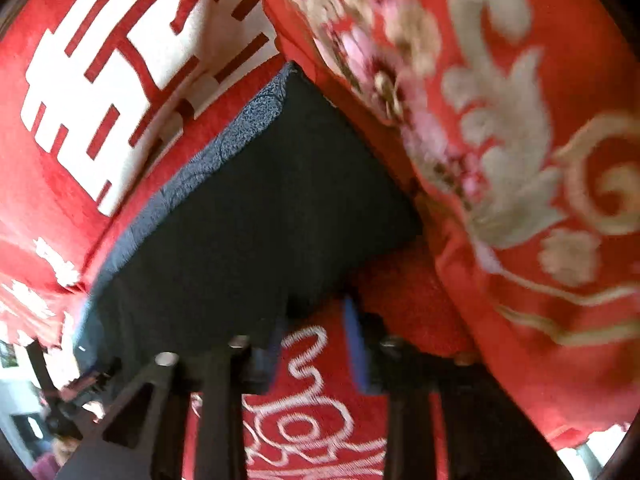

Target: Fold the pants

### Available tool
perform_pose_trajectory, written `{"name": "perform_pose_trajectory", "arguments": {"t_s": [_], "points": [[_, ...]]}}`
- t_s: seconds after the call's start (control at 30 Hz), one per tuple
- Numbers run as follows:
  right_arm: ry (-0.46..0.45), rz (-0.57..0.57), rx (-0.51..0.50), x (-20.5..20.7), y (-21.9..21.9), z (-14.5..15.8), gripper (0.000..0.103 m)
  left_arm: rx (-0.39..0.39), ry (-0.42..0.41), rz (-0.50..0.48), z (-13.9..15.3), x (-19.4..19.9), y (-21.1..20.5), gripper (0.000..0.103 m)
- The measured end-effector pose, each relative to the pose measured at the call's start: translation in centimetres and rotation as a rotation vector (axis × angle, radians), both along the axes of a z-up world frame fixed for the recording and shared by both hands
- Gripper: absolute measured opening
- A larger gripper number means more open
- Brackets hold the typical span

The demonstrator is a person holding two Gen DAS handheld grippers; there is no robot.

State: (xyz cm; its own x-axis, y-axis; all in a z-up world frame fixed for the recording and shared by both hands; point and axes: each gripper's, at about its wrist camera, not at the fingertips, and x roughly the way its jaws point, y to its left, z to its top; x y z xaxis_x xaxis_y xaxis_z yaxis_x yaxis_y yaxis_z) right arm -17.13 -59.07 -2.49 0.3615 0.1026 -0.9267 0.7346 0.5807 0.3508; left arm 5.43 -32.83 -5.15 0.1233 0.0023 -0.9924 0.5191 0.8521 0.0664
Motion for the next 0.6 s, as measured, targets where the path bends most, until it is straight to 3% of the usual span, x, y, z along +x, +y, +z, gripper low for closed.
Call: {"name": "perform_pose_trajectory", "arguments": {"t_s": [0.13,0.2,0.37,0.4,0.43,0.53,0.6], "points": [[-0.071,0.072,-0.192,0.5,1.5,4.5,0.035,-0.020,-0.077,-0.038,1.5,1.2,-1.6,0.094],[-0.091,0.117,-0.233,2.0,1.8,5.3,0.035,-0.016,-0.090,-0.037,1.3,1.9,-2.4,0.094],[0.007,0.177,-0.203,6.9,0.1,1.0,0.034,0.026,-0.060,-0.014,-1.3,2.2,-3.0,0.095],[0.041,0.168,-0.196,7.2,-0.5,-0.3,0.031,0.000,-0.077,0.007,-1.3,2.0,-2.4,0.099],[0.018,0.137,-0.177,6.8,-1.3,-0.7,0.031,-0.006,-0.072,0.019,-1.3,1.8,-1.9,0.100],[0.021,0.052,-0.198,5.4,-2.1,0.2,0.032,-0.041,-0.041,0.043,-1.5,1.5,-0.6,0.102],[0.028,0.022,-0.161,4.3,-1.8,0.4,0.036,-0.049,-0.024,0.060,-1.4,1.4,0.1,0.102]]}}
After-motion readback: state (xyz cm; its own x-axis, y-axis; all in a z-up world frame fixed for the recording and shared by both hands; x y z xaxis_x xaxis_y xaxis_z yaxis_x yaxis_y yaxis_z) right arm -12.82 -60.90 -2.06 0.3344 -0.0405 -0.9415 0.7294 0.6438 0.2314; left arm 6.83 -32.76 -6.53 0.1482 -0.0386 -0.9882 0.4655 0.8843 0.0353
